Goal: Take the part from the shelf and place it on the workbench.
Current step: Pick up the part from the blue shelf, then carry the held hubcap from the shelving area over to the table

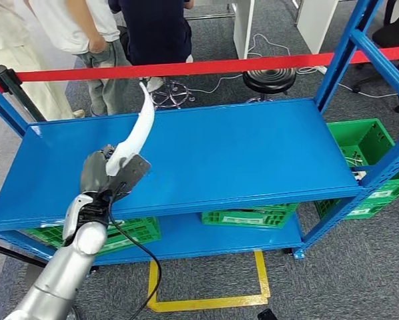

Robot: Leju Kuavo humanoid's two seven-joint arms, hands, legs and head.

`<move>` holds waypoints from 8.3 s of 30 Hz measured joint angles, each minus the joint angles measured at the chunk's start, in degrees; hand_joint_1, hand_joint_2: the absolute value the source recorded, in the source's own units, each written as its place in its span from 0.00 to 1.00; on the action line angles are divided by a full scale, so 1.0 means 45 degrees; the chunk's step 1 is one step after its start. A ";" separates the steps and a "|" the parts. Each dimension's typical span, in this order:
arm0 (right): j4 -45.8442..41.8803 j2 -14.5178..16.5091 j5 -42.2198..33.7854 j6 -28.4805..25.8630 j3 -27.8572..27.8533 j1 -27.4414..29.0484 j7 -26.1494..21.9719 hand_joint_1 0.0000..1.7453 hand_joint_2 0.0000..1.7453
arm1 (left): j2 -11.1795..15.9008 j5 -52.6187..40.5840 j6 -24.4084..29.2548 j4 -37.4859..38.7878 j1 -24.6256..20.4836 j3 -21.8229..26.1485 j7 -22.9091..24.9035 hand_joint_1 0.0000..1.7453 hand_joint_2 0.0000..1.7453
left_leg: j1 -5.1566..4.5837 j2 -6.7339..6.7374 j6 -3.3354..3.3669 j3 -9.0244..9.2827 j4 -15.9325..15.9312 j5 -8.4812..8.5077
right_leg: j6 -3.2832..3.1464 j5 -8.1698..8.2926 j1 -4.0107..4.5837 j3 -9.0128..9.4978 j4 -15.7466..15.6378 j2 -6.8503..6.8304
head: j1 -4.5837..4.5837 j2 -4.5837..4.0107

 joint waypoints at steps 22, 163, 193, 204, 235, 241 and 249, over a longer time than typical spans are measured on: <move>0.0000 -0.0001 0.0016 0.0017 -0.0028 -0.0009 0.0008 0.00 1.00 | 0.0096 0.0865 0.0307 -0.3698 0.1215 0.0005 -0.0497 1.00 1.00 | 0.0002 0.0000 0.0510 0.0337 -0.0830 0.0644 | 0.0497 -0.0684 0.0059 -0.1022 0.2111 -0.0101 | 0.0123 0.0000; -0.0005 -0.0034 0.0312 0.0036 -0.0038 -0.0103 0.0223 0.00 1.00 | -0.0005 0.1286 0.1390 -0.4692 0.2455 0.0098 -0.1631 1.00 1.00 | -0.0077 0.0049 0.0073 0.1751 -0.0928 -0.0378 | 0.0076 0.1020 0.0142 -0.0759 -0.0275 -0.0147 | -0.0094 0.0000; -0.0005 -0.0034 0.0297 0.0012 -0.0043 -0.0127 0.0180 0.00 1.00 | -0.0063 0.1147 0.1424 -0.4721 0.2870 0.0084 -0.1631 1.00 1.00 | -0.0119 0.0114 0.0154 0.1597 -0.0677 -0.0101 | -0.0022 0.0823 0.0206 -0.0463 -0.0487 -0.0190 | -0.0108 0.0000; -0.0001 -0.0034 0.0298 -0.0005 -0.0041 -0.0033 0.0154 0.00 1.00 | -0.0097 0.1131 0.1419 -0.4721 0.2959 0.0089 -0.1631 1.00 1.00 | -0.0105 0.0149 0.0616 0.0792 -0.1460 0.0746 | 0.0533 -0.1033 0.0142 -0.1439 0.3210 -0.0194 | 0.0010 0.0000; -0.0005 -0.0055 -0.0401 0.0042 -0.0526 -0.0037 -0.0380 0.00 1.00 | -0.0322 0.1520 0.0980 -0.4700 0.3577 0.0091 -0.1598 1.00 1.00 | -0.0094 0.0201 0.0621 0.0863 -0.1376 0.0592 | 0.0545 -0.1614 0.0182 -0.1371 0.3284 -0.0154 | 0.0006 0.0000; -0.0004 -0.0090 -0.0435 0.0077 -0.0570 -0.0138 -0.0396 0.00 1.00 | -0.0375 0.1517 0.1003 -0.4672 0.3654 0.0098 -0.1622 1.00 1.00 | -0.0159 0.0265 0.0344 0.0693 -0.0982 0.0508 | 0.0520 -0.0322 0.0095 0.0508 -0.0117 -0.0479 | 0.0004 0.0000; -0.0005 -0.0092 -0.0437 0.0092 -0.0642 -0.0087 -0.0418 0.00 1.00 | -0.0374 0.1520 0.1016 -0.4656 0.3757 0.0102 -0.1631 1.00 1.00 | -0.0100 0.0248 0.0010 -0.0862 0.2496 -0.1402 | -0.0106 -0.0015 0.0075 0.0088 -0.0083 -0.0074 | -0.0088 0.0000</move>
